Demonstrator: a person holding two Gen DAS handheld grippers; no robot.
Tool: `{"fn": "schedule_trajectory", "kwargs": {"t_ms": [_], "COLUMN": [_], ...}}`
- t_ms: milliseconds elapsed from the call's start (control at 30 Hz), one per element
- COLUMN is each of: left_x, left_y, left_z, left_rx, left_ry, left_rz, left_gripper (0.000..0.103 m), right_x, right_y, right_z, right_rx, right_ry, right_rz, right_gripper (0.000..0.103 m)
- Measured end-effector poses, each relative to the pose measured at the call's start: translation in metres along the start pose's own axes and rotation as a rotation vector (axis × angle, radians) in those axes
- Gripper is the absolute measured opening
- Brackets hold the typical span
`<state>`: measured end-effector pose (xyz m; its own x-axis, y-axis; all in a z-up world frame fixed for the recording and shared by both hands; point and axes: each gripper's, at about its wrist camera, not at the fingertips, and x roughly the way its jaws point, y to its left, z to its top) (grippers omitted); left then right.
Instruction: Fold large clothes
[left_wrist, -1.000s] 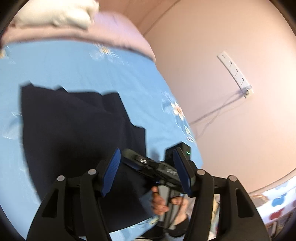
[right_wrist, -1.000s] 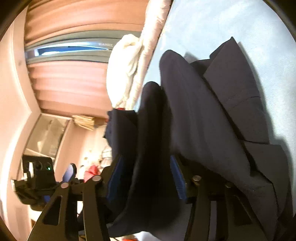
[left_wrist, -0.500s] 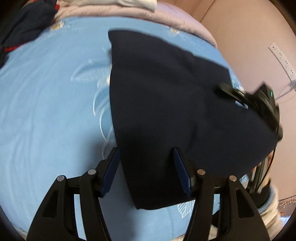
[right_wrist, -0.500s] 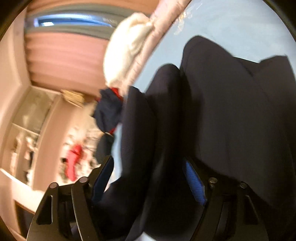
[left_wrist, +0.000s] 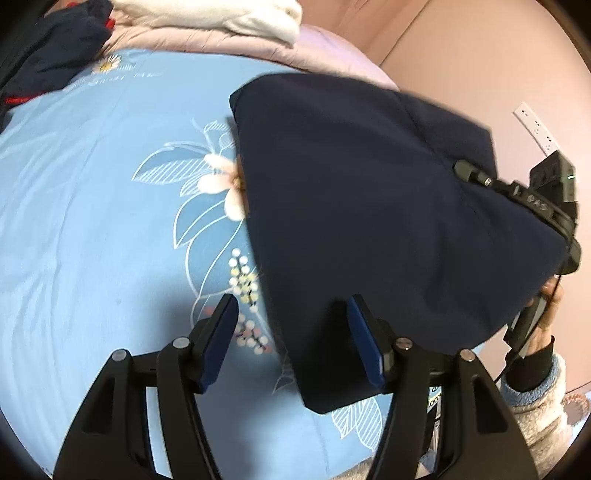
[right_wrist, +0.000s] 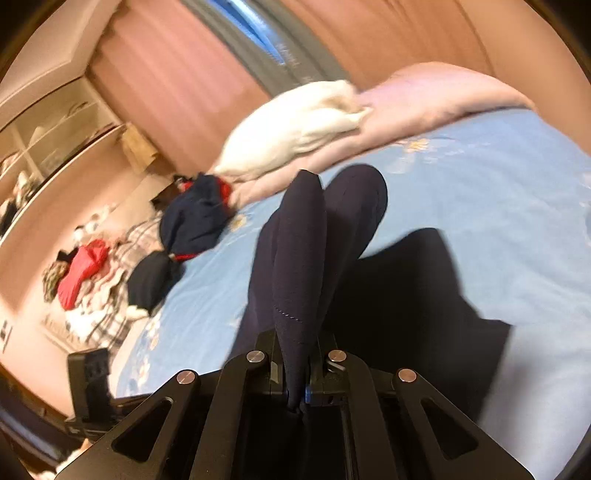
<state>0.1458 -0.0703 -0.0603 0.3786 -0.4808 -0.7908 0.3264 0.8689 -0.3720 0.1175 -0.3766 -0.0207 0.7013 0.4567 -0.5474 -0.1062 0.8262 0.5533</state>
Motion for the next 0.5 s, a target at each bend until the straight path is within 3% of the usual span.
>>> {"fn": "schedule_trajectory", "kwargs": {"t_ms": [200,367,433,500], "left_x": [0.023,0.04,0.049,0.055], "left_y": [-0.031,-0.067,-0.065,-0.07], "left_z": [0.01,0.011,-0.002,-0.005], "left_rx": [0.089,0.207,0.25,0.288], "left_ry": [0.017,0.011,0.029,0.04], "left_rz": [0.008,0.069,0.092,0.128], "left_gripper": [0.061,0.061,0.062,0.062], "right_x": [0.013,0.022,0.019,0.009], "right_y": [-0.059,-0.075,-0.076,-0.076], "right_z": [-0.028,-0.027,-0.026,-0.026], "right_rx": [0.123,0.164,0.18,0.183], "right_ry": [0.032,0.031,0.049,0.05], "right_rz": [-0.015,-0.006,-0.003,-0.03], "right_gripper": [0.006,0.006,0.006,0.013]}}
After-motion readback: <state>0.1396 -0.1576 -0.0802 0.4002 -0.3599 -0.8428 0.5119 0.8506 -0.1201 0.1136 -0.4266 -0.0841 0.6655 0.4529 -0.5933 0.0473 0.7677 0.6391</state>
